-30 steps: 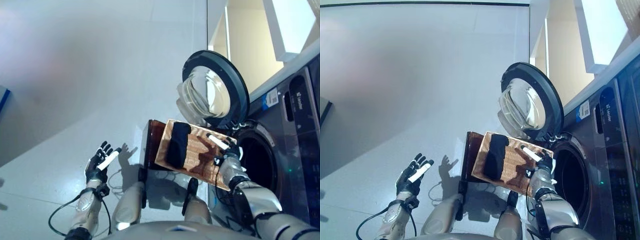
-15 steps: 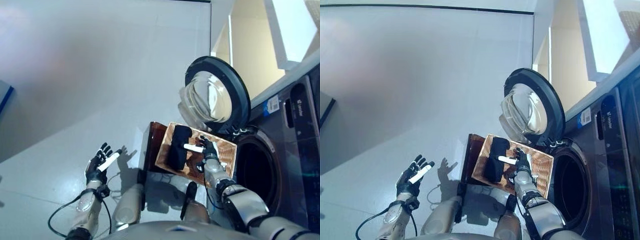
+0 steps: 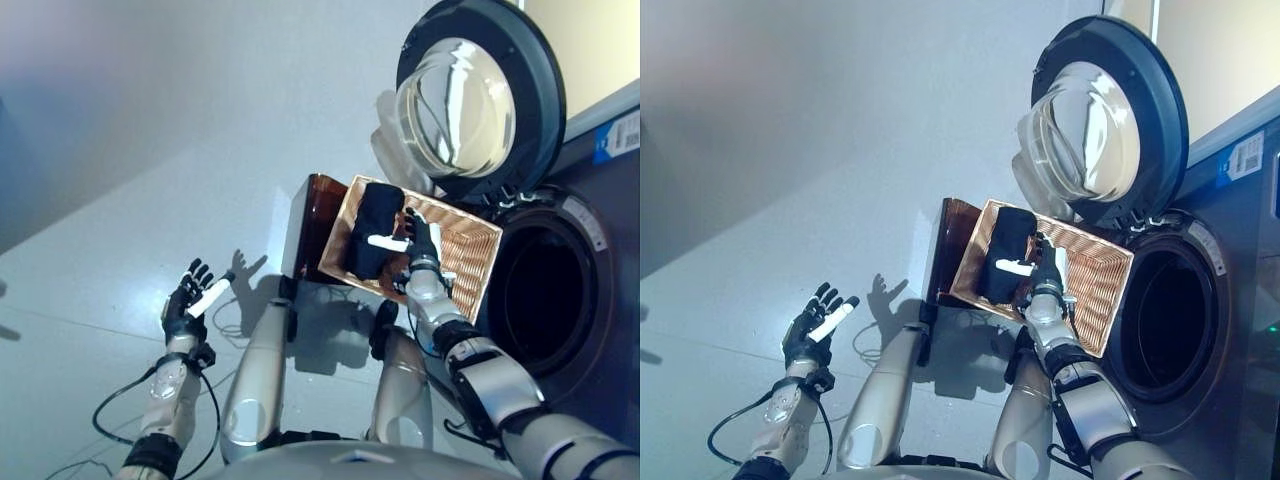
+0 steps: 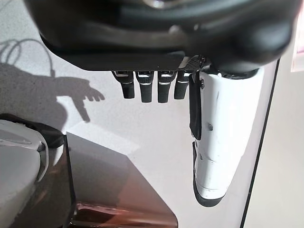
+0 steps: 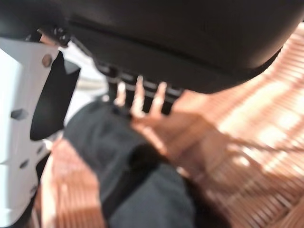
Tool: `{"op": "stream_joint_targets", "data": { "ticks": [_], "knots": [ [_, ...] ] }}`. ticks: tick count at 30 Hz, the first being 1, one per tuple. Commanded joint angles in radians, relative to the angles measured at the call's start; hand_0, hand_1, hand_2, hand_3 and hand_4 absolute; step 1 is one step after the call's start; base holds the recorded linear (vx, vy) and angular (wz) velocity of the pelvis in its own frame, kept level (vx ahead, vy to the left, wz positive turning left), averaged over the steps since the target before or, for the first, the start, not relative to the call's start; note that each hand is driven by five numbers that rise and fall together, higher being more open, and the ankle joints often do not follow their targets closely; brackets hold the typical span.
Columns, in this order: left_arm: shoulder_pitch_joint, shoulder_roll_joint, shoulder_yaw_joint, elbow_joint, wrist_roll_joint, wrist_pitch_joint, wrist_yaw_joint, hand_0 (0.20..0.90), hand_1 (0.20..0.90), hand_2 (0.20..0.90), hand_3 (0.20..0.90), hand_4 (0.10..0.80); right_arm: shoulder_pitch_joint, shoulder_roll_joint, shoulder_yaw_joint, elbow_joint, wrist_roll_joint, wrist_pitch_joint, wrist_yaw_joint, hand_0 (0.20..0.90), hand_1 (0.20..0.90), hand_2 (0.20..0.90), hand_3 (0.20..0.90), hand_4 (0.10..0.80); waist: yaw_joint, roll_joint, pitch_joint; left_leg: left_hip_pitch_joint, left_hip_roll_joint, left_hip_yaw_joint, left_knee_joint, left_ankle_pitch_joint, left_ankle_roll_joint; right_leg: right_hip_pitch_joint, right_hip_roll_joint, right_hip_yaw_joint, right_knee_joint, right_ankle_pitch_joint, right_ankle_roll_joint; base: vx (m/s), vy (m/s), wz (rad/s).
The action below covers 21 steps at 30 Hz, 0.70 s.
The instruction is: Pick up the clothes and place them into the washing machine
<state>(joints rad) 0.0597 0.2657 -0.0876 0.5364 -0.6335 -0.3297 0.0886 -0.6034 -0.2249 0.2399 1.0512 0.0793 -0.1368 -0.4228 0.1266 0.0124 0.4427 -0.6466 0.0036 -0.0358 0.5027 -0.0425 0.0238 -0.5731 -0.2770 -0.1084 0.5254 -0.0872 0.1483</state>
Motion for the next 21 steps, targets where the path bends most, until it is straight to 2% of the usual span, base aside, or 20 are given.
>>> {"op": "stream_joint_targets", "data": {
  "ticks": [1, 5, 7, 10, 21],
  "knots": [
    [0.042, 0.02, 0.02, -0.109, -0.013, -0.084, 0.016, 0.9, 0.9, 0.9, 0.9, 0.8, -0.052, -0.038, 0.035, -0.043, -0.079, -0.012, -0.065, 0.9, 0.9, 0.9, 0.9, 0.8, 0.023, -0.006, -0.074, -0.029, 0.011, 0.008, 0.08, -0.036, -0.056, -0.033, 0.02, 0.003, 0.019, 0.064, -0.047, 0.0, 0.0, 0.0],
    [0.04, 0.02, 0.007, -0.105, -0.017, -0.073, 0.021, 0.9, 0.9, 0.9, 0.9, 0.8, -0.12, -0.025, 0.049, 0.041, -0.134, 0.035, -0.081, 0.9, 0.9, 0.9, 0.9, 0.8, 0.035, -0.004, -0.073, -0.038, 0.009, 0.011, 0.102, -0.053, -0.05, -0.047, 0.018, 0.006, 0.04, 0.054, -0.049, 0.0, 0.0, 0.0],
    [0.036, 0.027, -0.008, -0.096, -0.019, -0.062, 0.024, 0.9, 0.9, 0.9, 0.9, 0.8, -0.193, -0.008, 0.093, 0.139, -0.209, 0.093, -0.081, 0.9, 0.9, 0.9, 0.9, 0.8, 0.047, -0.003, -0.072, -0.04, 0.006, 0.01, 0.107, -0.059, -0.048, -0.046, 0.015, -0.001, 0.048, 0.05, -0.049, 0.021, 0.002, 0.0],
    [0.028, 0.041, -0.025, -0.099, -0.014, -0.054, 0.02, 0.9, 0.9, 0.9, 0.9, 0.8, -0.257, 0.005, 0.11, 0.236, -0.247, 0.13, -0.07, 0.9, 0.9, 0.9, 0.9, 0.8, 0.058, -0.001, -0.073, -0.041, 0.0, 0.008, 0.101, -0.059, -0.046, -0.042, 0.012, -0.007, 0.041, 0.052, -0.047, 0.02, -0.003, 0.03],
    [-0.003, 0.082, -0.067, -0.094, 0.019, -0.031, 0.019, 0.9, 0.9, 0.9, 0.9, 0.8, -0.346, 0.037, 0.061, 0.417, -0.209, 0.178, -0.06, 0.9, 0.9, 0.9, 0.9, 0.8, 0.116, -0.002, -0.069, -0.049, -0.02, -0.02, 0.102, -0.065, -0.034, -0.016, 0.002, -0.045, 0.036, 0.053, -0.038, 0.035, -0.036, 0.13]
  ]
}}
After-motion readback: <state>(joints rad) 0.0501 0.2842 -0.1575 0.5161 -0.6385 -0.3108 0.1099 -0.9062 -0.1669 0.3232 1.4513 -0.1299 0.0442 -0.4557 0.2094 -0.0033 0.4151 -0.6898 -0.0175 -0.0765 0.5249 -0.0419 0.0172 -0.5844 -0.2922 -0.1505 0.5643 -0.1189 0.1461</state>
